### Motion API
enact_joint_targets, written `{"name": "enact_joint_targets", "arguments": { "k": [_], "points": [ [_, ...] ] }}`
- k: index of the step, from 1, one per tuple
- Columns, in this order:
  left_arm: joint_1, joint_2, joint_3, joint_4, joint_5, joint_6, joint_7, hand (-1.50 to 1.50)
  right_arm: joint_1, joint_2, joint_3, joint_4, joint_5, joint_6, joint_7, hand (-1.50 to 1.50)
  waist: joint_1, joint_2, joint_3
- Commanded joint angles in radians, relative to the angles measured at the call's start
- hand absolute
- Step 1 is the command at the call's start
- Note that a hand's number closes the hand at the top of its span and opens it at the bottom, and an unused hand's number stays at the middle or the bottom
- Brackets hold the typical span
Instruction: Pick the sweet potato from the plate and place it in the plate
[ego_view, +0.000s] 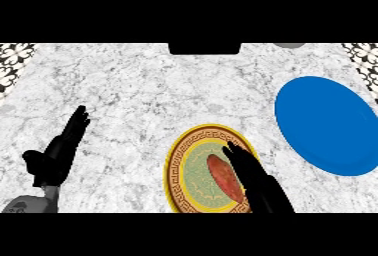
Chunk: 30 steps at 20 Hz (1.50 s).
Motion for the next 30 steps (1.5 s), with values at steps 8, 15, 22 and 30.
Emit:
{"name": "enact_joint_targets", "arguments": {
  "k": [8, 15, 22, 30],
  "points": [
    [-0.016, -0.045, 0.022, 0.058, -0.048, -0.036, -0.043, 0.00, -0.083, 0.076, 0.015, -0.025, 0.019, 0.337, 0.351, -1.50, 0.005, 0.004, 0.002],
    [0.025, -0.054, 0.050, -0.035, -0.068, -0.030, 0.013, 0.00, -0.131, 0.083, -0.046, 0.011, 0.029, 0.492, 0.425, -1.50, 0.010, 0.003, 0.003],
    [-0.037, -0.054, 0.129, 0.037, -0.088, -0.115, 0.032, 0.00, -0.111, 0.148, -0.089, 0.147, 0.072, 0.478, 0.302, -1.50, 0.005, 0.004, 0.003],
    [0.020, -0.166, 0.125, 0.029, -0.169, -0.063, -0.044, 0.00, -0.134, 0.246, -0.072, 0.290, 0.205, 0.455, 0.292, -1.50, 0.007, 0.003, 0.003]
  ]
}}
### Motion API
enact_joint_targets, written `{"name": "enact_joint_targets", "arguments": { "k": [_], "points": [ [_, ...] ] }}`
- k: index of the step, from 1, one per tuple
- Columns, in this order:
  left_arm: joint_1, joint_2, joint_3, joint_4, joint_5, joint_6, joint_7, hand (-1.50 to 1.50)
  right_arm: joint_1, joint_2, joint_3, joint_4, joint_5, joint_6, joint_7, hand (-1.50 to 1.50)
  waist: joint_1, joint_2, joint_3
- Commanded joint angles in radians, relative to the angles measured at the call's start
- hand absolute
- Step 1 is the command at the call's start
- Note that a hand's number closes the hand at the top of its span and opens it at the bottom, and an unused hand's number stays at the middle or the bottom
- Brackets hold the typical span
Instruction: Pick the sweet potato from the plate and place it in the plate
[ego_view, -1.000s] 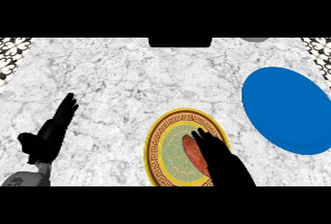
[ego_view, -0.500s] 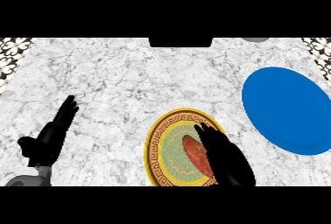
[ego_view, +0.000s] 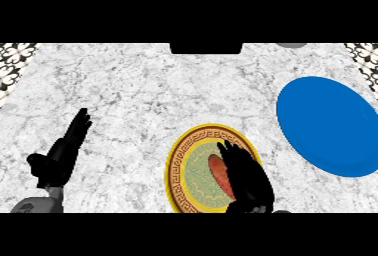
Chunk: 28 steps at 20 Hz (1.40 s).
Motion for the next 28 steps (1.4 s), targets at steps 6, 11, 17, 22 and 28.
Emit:
{"name": "enact_joint_targets", "arguments": {
  "k": [6, 11, 17, 22, 28],
  "points": [
    [-0.004, -0.015, 0.061, -0.028, -0.023, -0.051, 0.035, 0.00, -0.049, 0.086, -0.068, 0.194, 0.056, 0.001, -0.102, -1.50, 0.001, 0.000, 0.000],
    [0.038, -0.010, 0.067, -0.058, -0.032, -0.073, 0.028, 0.00, -0.038, 0.050, -0.076, 0.266, 0.050, -0.025, -0.261, 1.50, 0.003, 0.000, 0.000],
    [-0.041, -0.045, 0.074, -0.063, -0.044, -0.063, 0.119, 0.00, -0.032, 0.039, -0.101, 0.278, 0.091, -0.067, -0.355, 1.50, -0.001, 0.000, 0.000],
    [0.051, -0.042, 0.096, -0.053, -0.051, -0.016, 0.037, 0.00, 0.154, -0.356, -0.512, 0.182, -0.093, -0.146, -0.503, 1.50, -0.106, -0.006, 0.006],
    [0.082, -0.024, 0.116, -0.063, -0.033, -0.036, 0.026, 0.00, 0.238, -0.585, -0.840, 0.306, -0.243, -0.262, -0.813, 1.50, -0.098, -0.011, 0.008]
  ]
}}
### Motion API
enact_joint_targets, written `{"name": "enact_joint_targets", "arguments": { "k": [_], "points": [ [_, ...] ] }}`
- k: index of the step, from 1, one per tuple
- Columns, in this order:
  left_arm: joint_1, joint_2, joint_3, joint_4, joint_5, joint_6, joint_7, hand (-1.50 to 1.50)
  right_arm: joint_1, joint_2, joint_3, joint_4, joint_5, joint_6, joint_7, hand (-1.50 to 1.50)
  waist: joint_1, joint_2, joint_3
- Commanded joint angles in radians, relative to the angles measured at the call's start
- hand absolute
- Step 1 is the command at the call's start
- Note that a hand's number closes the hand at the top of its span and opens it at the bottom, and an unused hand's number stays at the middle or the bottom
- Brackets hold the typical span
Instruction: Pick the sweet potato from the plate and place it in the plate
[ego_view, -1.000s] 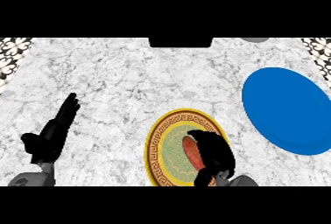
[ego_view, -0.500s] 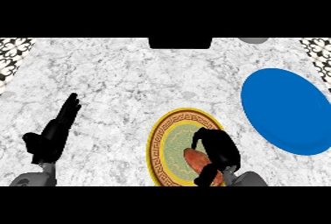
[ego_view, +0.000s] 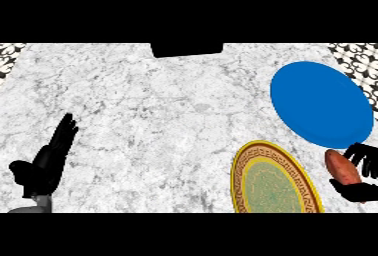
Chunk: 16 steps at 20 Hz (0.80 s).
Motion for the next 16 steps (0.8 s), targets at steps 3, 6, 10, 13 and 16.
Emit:
{"name": "enact_joint_targets", "arguments": {
  "k": [3, 6, 10, 13, 16],
  "points": [
    [-0.010, -0.020, -0.017, -0.021, 0.002, -0.002, 0.010, 0.00, 0.088, -0.199, -0.324, 0.196, -0.203, -0.072, -0.394, 1.50, 0.028, 0.005, 0.002],
    [-0.015, 0.008, -0.003, -0.031, 0.014, -0.024, 0.028, 0.00, 0.145, -0.268, -0.443, 0.312, -0.277, -0.065, -0.607, 1.50, 0.051, 0.005, 0.000],
    [-0.034, -0.004, -0.020, 0.023, -0.009, -0.045, -0.020, 0.00, 0.184, -0.306, -0.568, 0.403, -0.354, -0.035, -0.790, 1.50, 0.074, 0.009, -0.005],
    [-0.001, 0.016, -0.015, -0.021, 0.000, -0.068, 0.002, 0.00, 0.178, -0.316, -0.646, 0.443, -0.400, -0.037, -0.877, 1.50, 0.084, 0.008, -0.005],
    [-0.031, 0.000, -0.007, 0.032, -0.011, -0.056, -0.012, 0.00, 0.136, -0.341, -0.695, 0.452, -0.428, -0.032, -0.893, 1.50, 0.087, 0.009, -0.006]
  ]
}}
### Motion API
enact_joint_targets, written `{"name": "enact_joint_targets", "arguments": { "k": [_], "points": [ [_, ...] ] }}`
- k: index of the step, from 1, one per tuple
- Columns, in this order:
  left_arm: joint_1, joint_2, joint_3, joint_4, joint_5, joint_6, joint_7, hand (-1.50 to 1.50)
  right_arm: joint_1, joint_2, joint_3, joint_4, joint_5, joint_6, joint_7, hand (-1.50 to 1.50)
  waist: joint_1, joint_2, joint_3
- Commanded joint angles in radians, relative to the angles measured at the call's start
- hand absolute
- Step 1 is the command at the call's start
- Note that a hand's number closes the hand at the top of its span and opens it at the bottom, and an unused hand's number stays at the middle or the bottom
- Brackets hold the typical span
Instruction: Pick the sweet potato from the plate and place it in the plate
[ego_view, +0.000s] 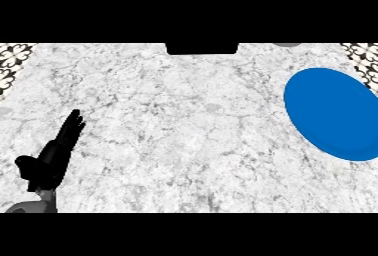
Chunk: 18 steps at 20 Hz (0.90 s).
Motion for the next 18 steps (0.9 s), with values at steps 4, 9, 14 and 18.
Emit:
{"name": "enact_joint_targets", "arguments": {
  "k": [4, 9, 14, 18],
  "points": [
    [-0.054, -0.023, 0.001, 0.014, -0.017, -0.006, 0.021, 0.00, -0.035, -0.016, -0.079, -0.072, -0.063, 0.075, 0.013, 1.50, 0.013, 0.002, -0.002],
    [-0.034, -0.037, 0.004, 0.025, -0.032, -0.017, -0.001, 0.00, -0.094, 0.018, -0.041, -0.164, -0.041, 0.091, 0.097, 1.50, 0.018, 0.002, -0.002],
    [-0.028, -0.075, -0.025, -0.011, -0.061, 0.014, 0.015, 0.00, -0.190, 0.036, 0.060, -0.286, -0.006, 0.113, 0.270, 1.50, 0.025, 0.003, -0.002],
    [-0.033, -0.044, 0.000, 0.007, -0.052, -0.024, 0.006, 0.00, -0.290, 0.075, 0.167, -0.267, 0.050, 0.111, 0.334, 1.50, 0.032, 0.004, -0.001]
  ]
}}
